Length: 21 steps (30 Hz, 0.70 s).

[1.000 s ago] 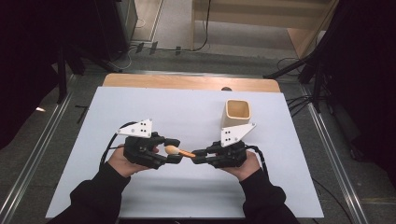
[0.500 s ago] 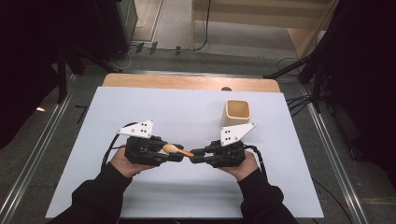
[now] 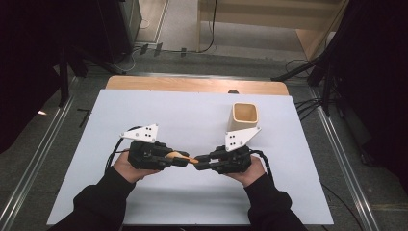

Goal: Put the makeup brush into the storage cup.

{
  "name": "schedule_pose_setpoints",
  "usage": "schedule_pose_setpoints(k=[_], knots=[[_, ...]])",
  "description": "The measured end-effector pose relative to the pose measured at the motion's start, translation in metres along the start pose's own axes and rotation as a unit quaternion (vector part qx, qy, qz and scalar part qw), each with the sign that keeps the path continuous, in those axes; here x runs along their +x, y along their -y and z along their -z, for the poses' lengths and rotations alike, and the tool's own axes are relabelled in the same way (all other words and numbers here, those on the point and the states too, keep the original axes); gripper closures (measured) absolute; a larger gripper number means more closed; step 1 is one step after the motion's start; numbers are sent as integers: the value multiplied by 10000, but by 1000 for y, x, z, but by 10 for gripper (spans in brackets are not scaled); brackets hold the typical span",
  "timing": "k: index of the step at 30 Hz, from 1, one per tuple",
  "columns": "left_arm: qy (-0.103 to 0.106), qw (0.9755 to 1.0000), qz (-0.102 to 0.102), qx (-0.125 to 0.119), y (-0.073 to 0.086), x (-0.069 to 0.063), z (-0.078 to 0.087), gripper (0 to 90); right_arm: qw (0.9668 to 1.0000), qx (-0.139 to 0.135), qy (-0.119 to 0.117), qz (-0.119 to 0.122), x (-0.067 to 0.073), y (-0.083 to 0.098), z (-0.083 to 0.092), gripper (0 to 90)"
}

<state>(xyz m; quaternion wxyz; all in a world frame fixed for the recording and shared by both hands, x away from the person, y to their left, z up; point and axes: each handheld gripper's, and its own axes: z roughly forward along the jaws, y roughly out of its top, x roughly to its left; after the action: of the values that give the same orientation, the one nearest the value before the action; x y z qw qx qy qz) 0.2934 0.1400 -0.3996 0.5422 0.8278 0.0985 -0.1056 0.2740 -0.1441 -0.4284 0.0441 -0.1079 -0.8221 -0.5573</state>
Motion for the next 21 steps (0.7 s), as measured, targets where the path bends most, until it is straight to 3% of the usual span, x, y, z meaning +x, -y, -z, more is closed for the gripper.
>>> schedule_pose_setpoints(k=[10,16,17,19,21], knots=[[-47,9999,-106,59,-2,-3,1,793,9999,24,72,120,3,-2,-1,770],[-72,9998,-116,128,-4,-3,2,793,9997,-2,227,82,4,-3,0,655],[-138,9994,-188,268,-6,-5,4,793,9994,45,316,148,4,-4,1,593],[-203,9991,-201,320,-8,-6,6,793,9990,127,400,178,5,-4,2,509],[-382,9979,-233,469,-10,-7,7,793,9984,237,483,176,7,-5,4,486]])
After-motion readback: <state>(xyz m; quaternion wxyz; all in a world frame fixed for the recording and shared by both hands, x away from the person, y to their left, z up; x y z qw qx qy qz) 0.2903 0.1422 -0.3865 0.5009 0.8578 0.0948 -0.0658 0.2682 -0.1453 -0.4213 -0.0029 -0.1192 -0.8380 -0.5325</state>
